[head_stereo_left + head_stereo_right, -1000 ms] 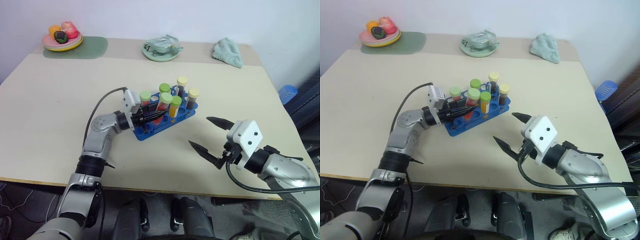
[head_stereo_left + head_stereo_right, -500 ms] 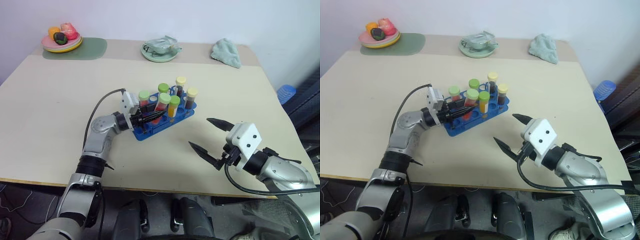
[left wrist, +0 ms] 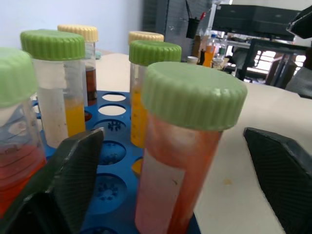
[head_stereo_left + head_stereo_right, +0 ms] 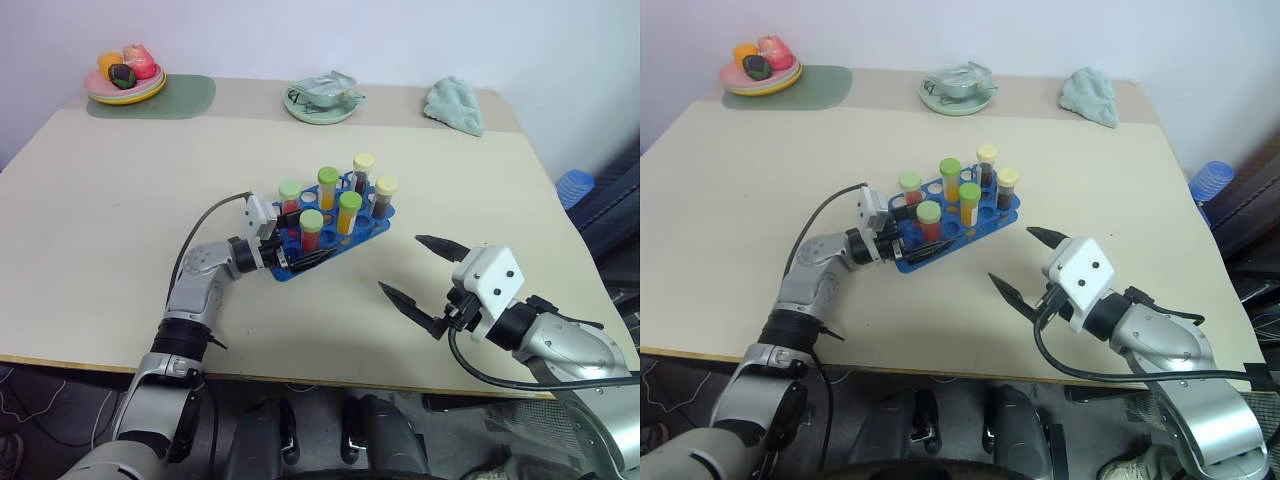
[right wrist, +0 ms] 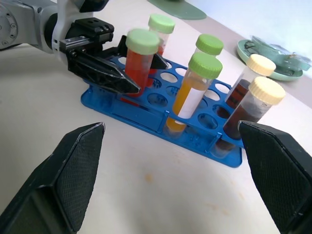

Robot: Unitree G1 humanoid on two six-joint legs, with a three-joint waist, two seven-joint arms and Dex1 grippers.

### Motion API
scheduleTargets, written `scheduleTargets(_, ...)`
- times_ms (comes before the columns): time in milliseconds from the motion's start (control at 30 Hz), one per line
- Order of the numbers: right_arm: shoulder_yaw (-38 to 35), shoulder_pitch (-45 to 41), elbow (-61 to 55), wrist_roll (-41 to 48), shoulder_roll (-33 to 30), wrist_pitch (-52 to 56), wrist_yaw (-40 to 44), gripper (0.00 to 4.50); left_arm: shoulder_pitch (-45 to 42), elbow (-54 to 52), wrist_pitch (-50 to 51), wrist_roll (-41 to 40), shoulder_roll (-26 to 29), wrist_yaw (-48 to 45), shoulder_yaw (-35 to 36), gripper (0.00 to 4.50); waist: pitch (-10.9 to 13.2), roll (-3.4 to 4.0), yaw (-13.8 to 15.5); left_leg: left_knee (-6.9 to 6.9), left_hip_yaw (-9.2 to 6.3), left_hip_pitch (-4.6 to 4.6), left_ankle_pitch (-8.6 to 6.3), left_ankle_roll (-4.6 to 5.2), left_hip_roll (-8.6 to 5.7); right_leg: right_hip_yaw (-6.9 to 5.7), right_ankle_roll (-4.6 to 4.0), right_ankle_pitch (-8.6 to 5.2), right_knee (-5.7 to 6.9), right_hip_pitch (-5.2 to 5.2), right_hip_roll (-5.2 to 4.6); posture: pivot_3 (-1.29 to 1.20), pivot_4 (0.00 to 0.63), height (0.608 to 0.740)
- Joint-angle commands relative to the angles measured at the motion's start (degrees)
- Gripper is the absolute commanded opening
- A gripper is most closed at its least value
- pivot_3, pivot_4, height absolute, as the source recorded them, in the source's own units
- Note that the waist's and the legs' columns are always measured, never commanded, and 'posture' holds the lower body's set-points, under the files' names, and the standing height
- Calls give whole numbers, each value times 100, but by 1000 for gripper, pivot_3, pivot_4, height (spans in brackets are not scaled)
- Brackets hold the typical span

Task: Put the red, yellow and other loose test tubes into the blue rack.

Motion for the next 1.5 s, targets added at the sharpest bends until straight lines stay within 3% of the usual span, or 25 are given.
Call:
scheduleTargets(33, -8, -34, -82, -29, 55, -109, -10, 4500, 12, -294, -65, 12, -16, 122, 55, 4478, 0, 0, -4, 0, 0, 0, 0, 0, 0, 0, 0, 0, 0, 0, 0, 0, 150, 740)
scheduleTargets(533, -203, -261, 499, -28, -12, -232, 253, 4500, 545, -1215, 392, -412, 268, 177, 338, 4478, 0, 0, -12, 0, 0, 0, 1, -1, 0, 0, 0, 0, 1, 0, 1, 0, 150, 740)
scheduleTargets(900, -174, -838, 1666, -54, -235, -549, 950, 4500, 2117, -2442, 99, -674, 464, 714, 1053, 4478, 0, 1, -13, -1, 0, 1, 0, -1, 1, 0, -1, 0, -1, 0, -2, 0, 150, 740)
scheduleTargets(1233, -547, -811, 2288, 96, -662, -711, 1669, 4500, 3769, -3650, 393, -1138, 1212, 839, 1925, 4478, 1, 5, -25, -4, 1, 0, -11, -5, 1, 0, -17, -10, -6, -4, -6, 0, 150, 740)
scheduleTargets(1500, -745, -697, 2607, 110, -637, -884, 1861, 4500, 4224, -3894, 334, -1007, 1305, 1093, 2022, 4478, 0, 12, -77, -6, 14, -1, -24, -2, 1, 5, -18, -11, -19, -7, -9, 0, 150, 740)
